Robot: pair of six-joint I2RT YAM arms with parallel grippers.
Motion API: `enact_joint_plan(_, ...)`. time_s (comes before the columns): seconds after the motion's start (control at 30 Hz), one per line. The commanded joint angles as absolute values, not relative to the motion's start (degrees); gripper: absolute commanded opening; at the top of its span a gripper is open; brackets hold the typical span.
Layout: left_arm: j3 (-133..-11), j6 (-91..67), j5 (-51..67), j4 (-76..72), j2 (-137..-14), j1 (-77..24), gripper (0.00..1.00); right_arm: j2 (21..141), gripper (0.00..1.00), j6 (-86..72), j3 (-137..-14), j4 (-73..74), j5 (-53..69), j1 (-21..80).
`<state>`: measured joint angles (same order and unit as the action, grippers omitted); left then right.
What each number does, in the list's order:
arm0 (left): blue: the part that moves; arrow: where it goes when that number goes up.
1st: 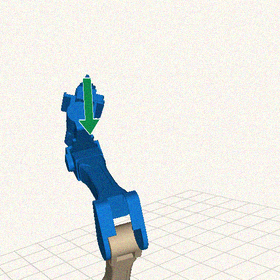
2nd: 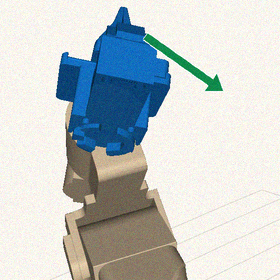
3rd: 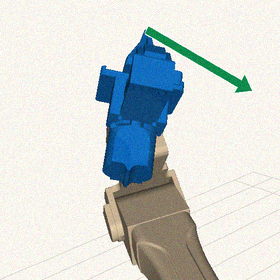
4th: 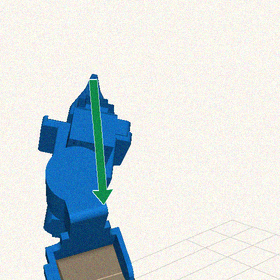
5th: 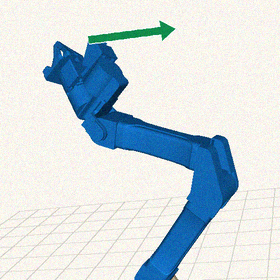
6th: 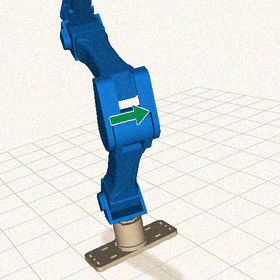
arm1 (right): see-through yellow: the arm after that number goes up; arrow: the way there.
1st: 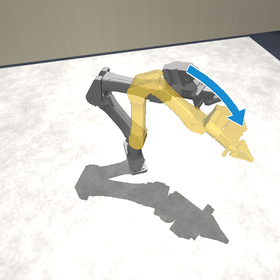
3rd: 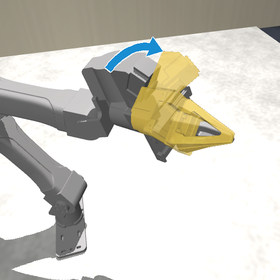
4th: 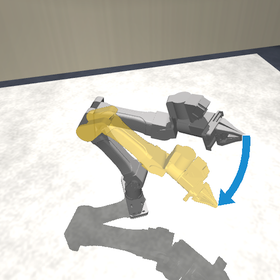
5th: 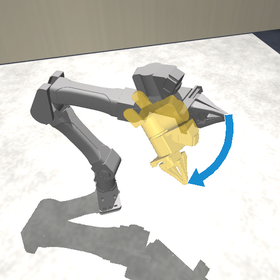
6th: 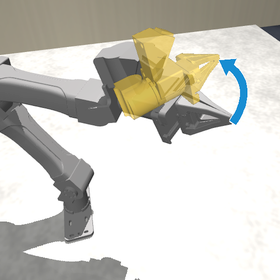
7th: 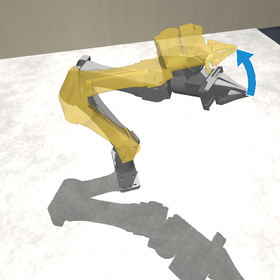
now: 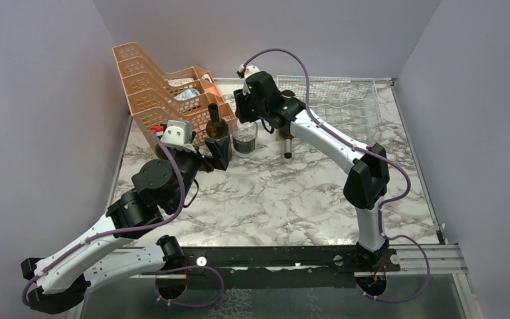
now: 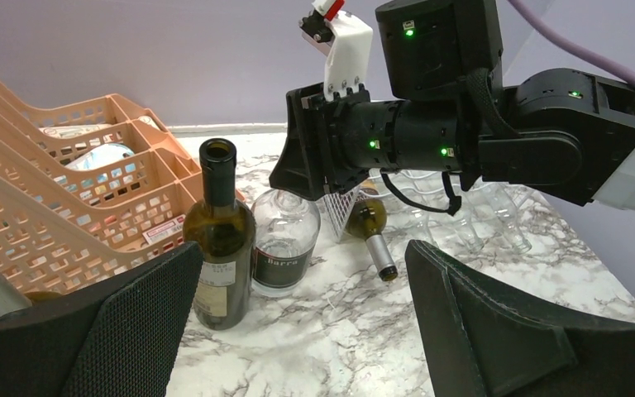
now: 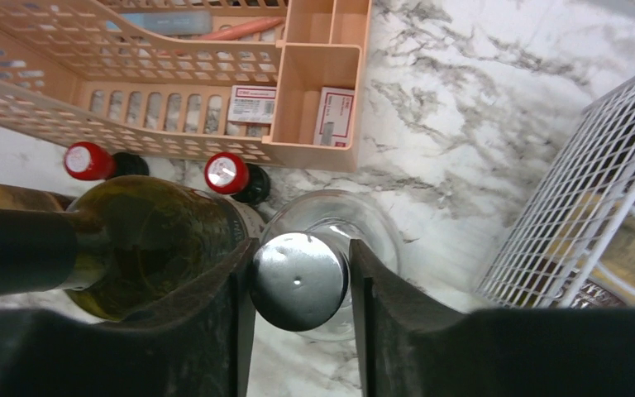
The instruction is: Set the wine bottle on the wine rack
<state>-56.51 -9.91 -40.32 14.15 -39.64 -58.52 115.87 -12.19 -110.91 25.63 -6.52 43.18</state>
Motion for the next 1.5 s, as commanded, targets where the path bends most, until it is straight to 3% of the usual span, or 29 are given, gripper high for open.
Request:
enact_joint_plan(0.0, -56.5, -10.5, -39.6, 14.9, -39.3, -58.7, 0.99, 116.6, 0.36, -10.2, -112.1, 26.5, -8.4, 43.6)
enact_joint_plan(0.13, -56.2, -10.6, -39.5, 14.9, -39.1, -58.7, 0.99, 114.0, 0.21, -9.1, -108.0, 25.3, -8.7, 44.1)
enact_joint_plan(0.57, -55.1, -11.6, -38.1, 14.9, -40.1, -58.7, 0.99, 90.6, 0.01, -8.5, -70.7, 8.6, -13.8, 49.1)
enact_joint_plan(1.2, -53.1, -12.1, -36.3, 13.9, -43.6, -58.6, 0.99, 76.2, 0.01, -16.7, -53.6, 17.0, -5.2, 49.3)
enact_joint_plan(1.47, -52.3, -11.6, -35.9, 13.2, -44.5, -58.7, 0.99, 76.1, 0.01, -16.2, -47.1, 18.2, -3.0, 49.3)
